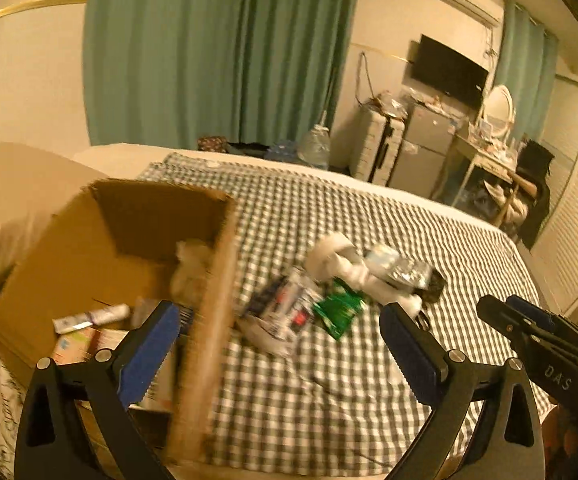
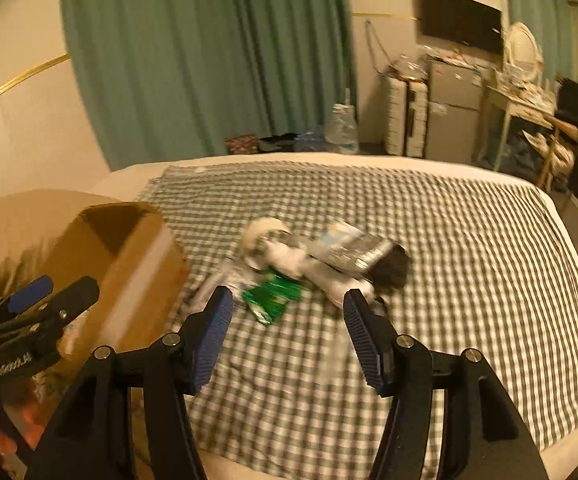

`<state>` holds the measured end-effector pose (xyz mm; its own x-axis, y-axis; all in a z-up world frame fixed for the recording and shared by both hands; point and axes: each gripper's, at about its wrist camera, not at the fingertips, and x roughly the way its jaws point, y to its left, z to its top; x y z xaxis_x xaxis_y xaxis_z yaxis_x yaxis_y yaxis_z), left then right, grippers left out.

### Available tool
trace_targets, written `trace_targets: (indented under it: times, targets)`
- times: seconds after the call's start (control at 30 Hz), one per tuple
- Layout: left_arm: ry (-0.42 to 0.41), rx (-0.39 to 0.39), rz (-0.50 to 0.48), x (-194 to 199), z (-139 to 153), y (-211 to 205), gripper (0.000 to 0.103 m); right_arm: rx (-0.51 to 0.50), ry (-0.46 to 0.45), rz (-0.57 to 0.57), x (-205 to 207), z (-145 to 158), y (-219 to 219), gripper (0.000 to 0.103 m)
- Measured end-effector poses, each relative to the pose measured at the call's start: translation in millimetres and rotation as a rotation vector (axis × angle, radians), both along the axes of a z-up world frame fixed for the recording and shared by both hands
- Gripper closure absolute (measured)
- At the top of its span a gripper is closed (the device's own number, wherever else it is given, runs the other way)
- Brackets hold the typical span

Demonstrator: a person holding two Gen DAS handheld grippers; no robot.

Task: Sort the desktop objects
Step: 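Move both open tools back toward the remaining pile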

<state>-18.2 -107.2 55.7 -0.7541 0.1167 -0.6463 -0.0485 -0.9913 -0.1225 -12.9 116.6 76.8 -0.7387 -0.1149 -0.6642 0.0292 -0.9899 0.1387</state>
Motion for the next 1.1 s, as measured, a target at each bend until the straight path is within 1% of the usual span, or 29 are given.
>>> trace_targets:
  times: [0.07, 0.2, 0.3, 0.5, 0.63, 0.7, 0.8, 0.97, 1.03, 1.1]
  targets:
    - [-0.012, -0.013, -0.023, 2, -12, 17, 0.000, -0.016, -0.015, -0.021, 2, -14, 15, 0.045]
    - [-0.037, -0.042, -0.065, 1, -36, 42, 0.000, -0.055, -0.080, -0.064, -3, -45, 45, 0.045]
    - [-0.070, -0.070, -0.091, -7, -55, 55, 0.000, -0.049, -0.124, -0.095, -13, -65, 56, 0.045]
    - [-0.123, -0.096, -0.114, -30, -92, 63, 0.000, -0.047, -0.188, -0.116, -33, -94, 60, 0.045]
    - [-0.131, -0.083, -0.121, -49, -110, 56, 0.000, -0.021, -0.194, -0.091, -47, -104, 54, 0.045]
    - [-0.146, -0.083, -0.116, -60, -117, 56, 0.000, -0.025, -0.185, -0.062, -57, -108, 51, 0.045]
    - [-0.141, -0.073, -0.119, -77, -121, 58, 0.000, -0.042, -0.176, -0.024, -73, -114, 49, 0.045]
    - [-0.130, -0.075, -0.129, -114, -121, 69, 0.000, -0.019, -0.176, 0.011, -97, -126, 50, 0.045]
    - [-0.126, -0.073, -0.113, -130, -120, 72, 0.000, -0.021, -0.176, 0.021, -106, -129, 51, 0.045]
    - [-0.131, -0.055, -0.097, -147, -122, 73, 0.000, -0.023, -0.182, 0.028, -114, -133, 51, 0.045]
